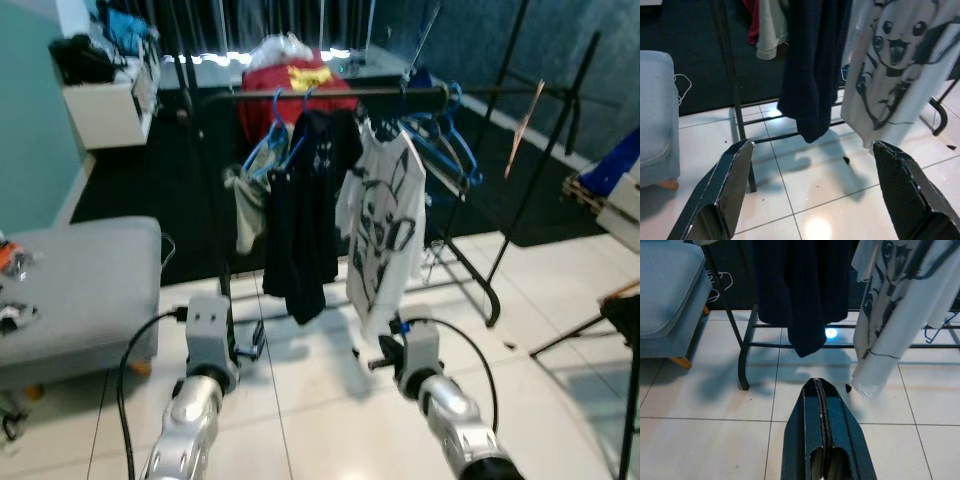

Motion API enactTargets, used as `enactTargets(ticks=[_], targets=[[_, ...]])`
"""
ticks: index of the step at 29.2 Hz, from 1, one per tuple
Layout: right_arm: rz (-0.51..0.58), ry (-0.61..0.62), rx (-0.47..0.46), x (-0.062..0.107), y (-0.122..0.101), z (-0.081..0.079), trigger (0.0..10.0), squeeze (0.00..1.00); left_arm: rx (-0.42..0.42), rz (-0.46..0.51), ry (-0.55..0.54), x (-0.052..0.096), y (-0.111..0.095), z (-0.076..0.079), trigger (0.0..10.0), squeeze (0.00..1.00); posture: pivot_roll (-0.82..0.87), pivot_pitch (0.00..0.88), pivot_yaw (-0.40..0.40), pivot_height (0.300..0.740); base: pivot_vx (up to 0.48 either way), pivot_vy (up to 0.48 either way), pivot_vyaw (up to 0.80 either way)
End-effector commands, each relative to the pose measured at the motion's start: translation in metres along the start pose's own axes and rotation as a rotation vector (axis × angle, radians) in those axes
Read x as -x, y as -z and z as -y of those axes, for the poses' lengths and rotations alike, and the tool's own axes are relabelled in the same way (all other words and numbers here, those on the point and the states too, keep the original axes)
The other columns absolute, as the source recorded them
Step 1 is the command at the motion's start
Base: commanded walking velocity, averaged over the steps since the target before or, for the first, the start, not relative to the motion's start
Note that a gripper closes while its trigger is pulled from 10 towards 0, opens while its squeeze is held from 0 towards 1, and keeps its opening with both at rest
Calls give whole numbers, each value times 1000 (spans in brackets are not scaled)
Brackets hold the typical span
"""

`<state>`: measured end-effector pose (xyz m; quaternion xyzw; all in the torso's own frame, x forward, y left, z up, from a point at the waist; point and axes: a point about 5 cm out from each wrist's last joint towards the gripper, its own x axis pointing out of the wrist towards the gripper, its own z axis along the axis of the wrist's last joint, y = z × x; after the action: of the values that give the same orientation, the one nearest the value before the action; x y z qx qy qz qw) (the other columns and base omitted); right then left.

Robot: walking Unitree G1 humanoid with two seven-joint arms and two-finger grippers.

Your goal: Hang hanger

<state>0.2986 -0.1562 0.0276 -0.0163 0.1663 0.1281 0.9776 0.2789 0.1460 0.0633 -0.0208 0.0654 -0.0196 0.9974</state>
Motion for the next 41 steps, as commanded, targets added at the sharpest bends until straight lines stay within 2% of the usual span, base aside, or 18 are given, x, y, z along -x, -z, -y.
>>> enactTargets(ticks=[1,16,22,31,34,36,37,39,40,41], targets=[[-2,-14,-15,0,3,-6,10000,0,9,-24,-16,3,5,-4,10000,0,-26,9,-30,740,334,0,0],[8,-24,-4,-1,2,-8,10000,0,-11,-53,11,3,9,-4,10000,0,-37,0,-21,740,335,0,0],[34,-73,39,-2,-3,-13,10000,0,-8,-53,14,2,9,-3,10000,0,-40,0,-20,740,335,0,0],[54,-121,92,-4,-8,-19,10000,0,-10,-49,20,0,9,-3,10000,0,-42,0,-17,740,330,0,794],[87,-137,114,-4,-14,-20,10000,0,-19,-36,12,2,6,-6,10000,0,-43,0,-15,740,322,0,800],[167,-136,97,-4,-28,-19,10000,0,1,12,-58,4,-3,-22,10000,0,-42,0,-17,740,326,0,0],[167,-136,97,-4,-28,-19,10000,0,1,12,-58,4,-3,-22,10000,0,-42,0,-17,740,326,0,0],[234,-128,107,-4,-40,-17,10000,0,7,33,-110,6,-8,-37,10000,0,-35,0,-23,740,319,0,0],[279,-126,120,-4,-47,-17,10000,0,1,34,-117,6,-9,-41,10000,0,-31,0,-26,740,319,0,0],[279,-126,120,-4,-47,-17,10000,0,1,34,-117,6,-9,-41,10000,0,-31,0,-26,740,319,0,0]])
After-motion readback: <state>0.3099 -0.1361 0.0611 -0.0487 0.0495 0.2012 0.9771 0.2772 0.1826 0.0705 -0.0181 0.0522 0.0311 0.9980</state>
